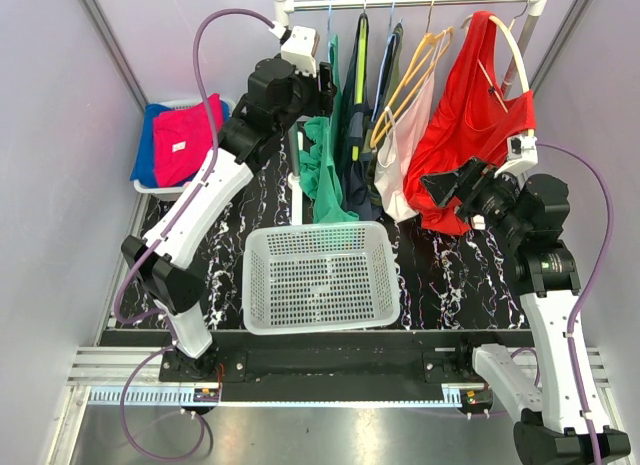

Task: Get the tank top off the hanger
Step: Pick up the hanger from the clothesline.

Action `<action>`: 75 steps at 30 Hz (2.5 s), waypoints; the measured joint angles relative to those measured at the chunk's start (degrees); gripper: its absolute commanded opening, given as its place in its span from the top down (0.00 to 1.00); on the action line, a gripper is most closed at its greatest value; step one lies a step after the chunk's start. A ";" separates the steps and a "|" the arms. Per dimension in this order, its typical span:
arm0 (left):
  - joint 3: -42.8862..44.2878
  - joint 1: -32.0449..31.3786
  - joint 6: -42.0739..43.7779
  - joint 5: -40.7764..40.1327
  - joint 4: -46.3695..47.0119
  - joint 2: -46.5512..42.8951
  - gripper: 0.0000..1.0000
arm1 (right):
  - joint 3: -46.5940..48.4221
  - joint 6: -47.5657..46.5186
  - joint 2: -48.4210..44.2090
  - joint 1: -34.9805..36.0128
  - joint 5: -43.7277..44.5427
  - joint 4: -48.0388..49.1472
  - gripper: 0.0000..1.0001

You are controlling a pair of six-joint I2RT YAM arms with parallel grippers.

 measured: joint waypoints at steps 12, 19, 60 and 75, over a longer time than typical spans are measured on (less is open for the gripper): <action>0.00 -1.49 -0.59 0.04 -0.28 0.00 0.39 | 0.00 0.61 0.13 0.00 -0.35 0.00 0.05; 0.00 -1.64 -0.24 -0.92 -0.02 0.24 0.60 | 0.15 0.59 0.15 0.00 -0.35 0.00 0.05; 3.15 1.68 4.22 1.16 -9.27 -12.41 1.00 | 1.66 2.10 0.68 0.00 -0.42 1.25 0.10; 1.88 3.13 12.24 4.66 -20.76 -34.49 1.00 | 5.62 5.25 2.80 0.00 -3.04 4.94 0.07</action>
